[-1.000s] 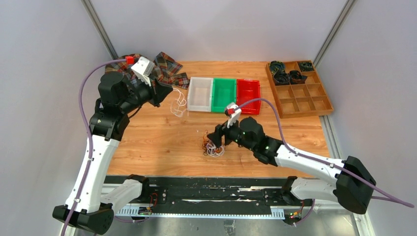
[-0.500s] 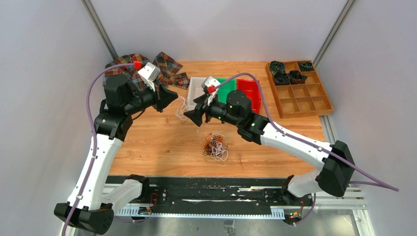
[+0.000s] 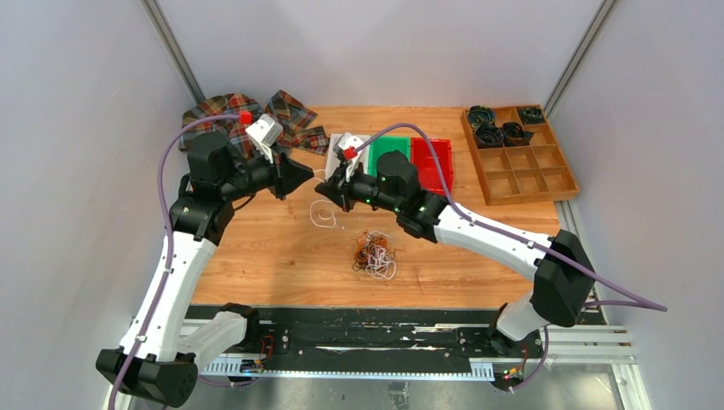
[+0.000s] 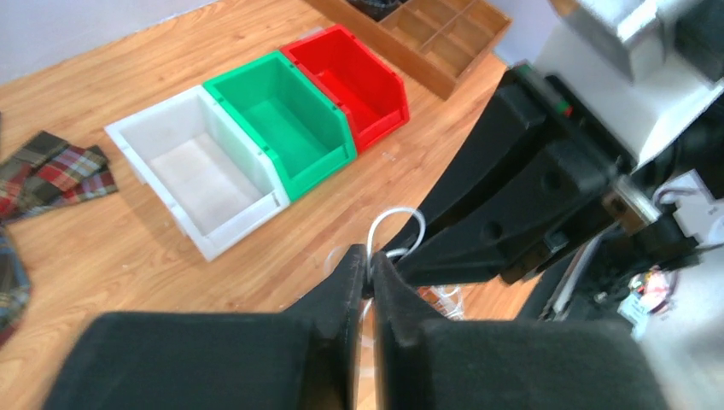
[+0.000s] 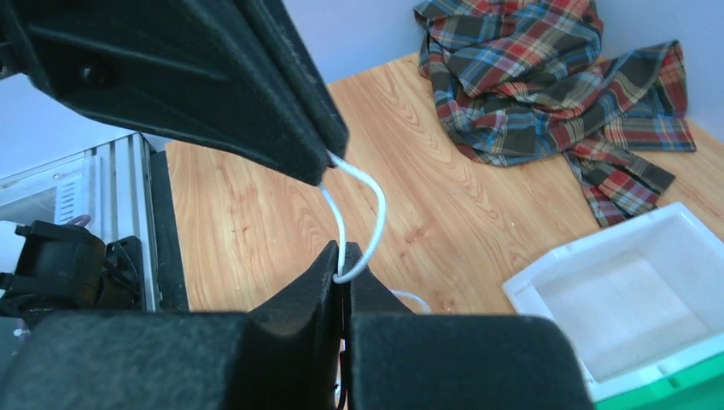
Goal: Untangle the cables
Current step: Place the cable in the bin.
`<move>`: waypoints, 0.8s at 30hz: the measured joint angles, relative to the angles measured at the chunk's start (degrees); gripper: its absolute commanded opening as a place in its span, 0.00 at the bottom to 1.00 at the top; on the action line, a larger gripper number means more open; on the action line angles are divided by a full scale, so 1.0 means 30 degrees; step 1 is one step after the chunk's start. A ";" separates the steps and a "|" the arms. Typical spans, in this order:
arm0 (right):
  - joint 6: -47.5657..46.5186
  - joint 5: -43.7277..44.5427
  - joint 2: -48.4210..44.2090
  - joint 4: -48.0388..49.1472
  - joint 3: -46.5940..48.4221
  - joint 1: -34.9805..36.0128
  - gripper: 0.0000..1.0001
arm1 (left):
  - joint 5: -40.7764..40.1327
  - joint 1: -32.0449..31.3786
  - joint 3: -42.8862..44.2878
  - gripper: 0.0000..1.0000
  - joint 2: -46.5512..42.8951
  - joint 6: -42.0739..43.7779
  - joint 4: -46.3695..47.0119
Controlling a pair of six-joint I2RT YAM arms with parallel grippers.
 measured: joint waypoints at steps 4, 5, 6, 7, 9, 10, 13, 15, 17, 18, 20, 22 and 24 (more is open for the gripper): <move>0.0262 0.0517 -0.0554 -0.0073 -0.0678 -0.0765 0.01 | -0.0197 0.0000 -0.0554 0.47 0.0007 -0.0051 0.0219; 0.0357 0.0648 -0.0794 -0.0131 -0.0903 -0.1173 0.01 | -0.0270 0.0000 -0.0692 0.57 0.0007 -0.0029 0.0299; 0.0466 0.0809 -0.1115 -0.0182 -0.1188 -0.1719 0.01 | -0.0364 0.0000 -0.0816 0.75 0.0007 -0.0015 0.0350; 0.0568 0.0991 -0.1435 -0.0255 -0.1435 -0.2288 0.01 | -0.0466 0.0000 -0.0962 0.81 0.0007 0.0029 0.0437; 0.0692 0.1333 -0.2004 -0.0379 -0.1836 -0.3337 0.01 | -0.0663 0.0000 -0.1202 0.88 0.0007 0.0138 0.0488; 0.0729 0.1683 -0.2317 -0.0517 -0.2018 -0.3934 0.01 | -0.0750 0.0000 -0.1341 0.91 0.0007 0.0160 0.0532; 0.0758 0.2688 -0.2892 -0.0852 -0.2302 -0.5632 0.01 | -0.1027 0.0000 -0.1719 0.94 0.0007 0.0321 0.0568; 0.0678 0.3519 -0.2980 -0.0874 -0.2477 -0.6470 0.01 | -0.1173 0.0000 -0.1938 0.95 0.0007 0.0517 0.0583; 0.0561 0.4350 -0.2900 -0.0918 -0.2681 -0.7235 0.01 | -0.1304 0.0000 -0.2171 0.95 0.0007 0.0663 0.0590; 0.0474 0.4736 -0.2769 -0.0940 -0.2703 -0.7555 0.01 | -0.1370 0.0000 -0.2302 0.95 0.0007 0.0736 0.0583; 0.0284 0.5399 -0.2259 -0.0816 -0.2696 -0.8196 0.01 | -0.1406 0.0000 -0.2470 0.95 0.0007 0.0860 0.0583; 0.0131 0.5982 -0.1559 -0.0721 -0.2637 -0.8692 0.00 | -0.1406 0.0000 -0.2550 0.95 0.0007 0.0940 0.0576; -0.0131 0.6564 -0.0648 -0.0670 -0.2463 -0.9136 0.01 | -0.1399 0.0000 -0.2565 0.95 0.0007 0.0954 0.0576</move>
